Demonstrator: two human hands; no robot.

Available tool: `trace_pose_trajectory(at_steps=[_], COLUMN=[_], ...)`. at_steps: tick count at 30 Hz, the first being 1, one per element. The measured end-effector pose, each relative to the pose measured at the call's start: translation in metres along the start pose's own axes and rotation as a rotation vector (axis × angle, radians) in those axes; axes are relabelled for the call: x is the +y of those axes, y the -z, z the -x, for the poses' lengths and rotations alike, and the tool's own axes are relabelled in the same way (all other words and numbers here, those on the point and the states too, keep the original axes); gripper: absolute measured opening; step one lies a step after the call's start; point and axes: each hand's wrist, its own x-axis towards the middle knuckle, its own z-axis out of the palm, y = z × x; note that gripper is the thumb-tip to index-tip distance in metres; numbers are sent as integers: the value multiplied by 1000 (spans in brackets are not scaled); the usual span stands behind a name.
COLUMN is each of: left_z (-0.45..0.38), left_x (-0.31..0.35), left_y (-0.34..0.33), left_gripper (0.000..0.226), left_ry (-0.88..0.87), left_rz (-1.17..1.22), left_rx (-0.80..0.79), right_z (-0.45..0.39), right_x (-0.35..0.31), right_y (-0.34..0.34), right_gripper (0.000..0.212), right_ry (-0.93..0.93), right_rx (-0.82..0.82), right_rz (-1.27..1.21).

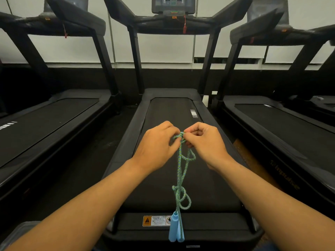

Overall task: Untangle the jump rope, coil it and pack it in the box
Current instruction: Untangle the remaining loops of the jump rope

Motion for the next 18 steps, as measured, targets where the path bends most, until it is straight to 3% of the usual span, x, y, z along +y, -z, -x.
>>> trace_pose_trajectory(at_steps=[5,11,15,18], left_z=[-7,-10,-10,-9], left_x=[-3,-5,-5,-4], left_y=[1,0,2,1], left_gripper=[14,15,11,14], left_ry=[-126,-120,-18,175], left_rz=[-158,-240,-223,-114], left_rx=[-89,-171,-107,-54], right_z=[-1,-1,-6,-8], right_x=[1,0,0,0], right_y=[0,0,2,2], right_gripper=[10,11,12,11], right_ry=[39,-8,-48,-66], right_rx=[-1,-7,27,47], right_rz=[58,-40,-142,-182])
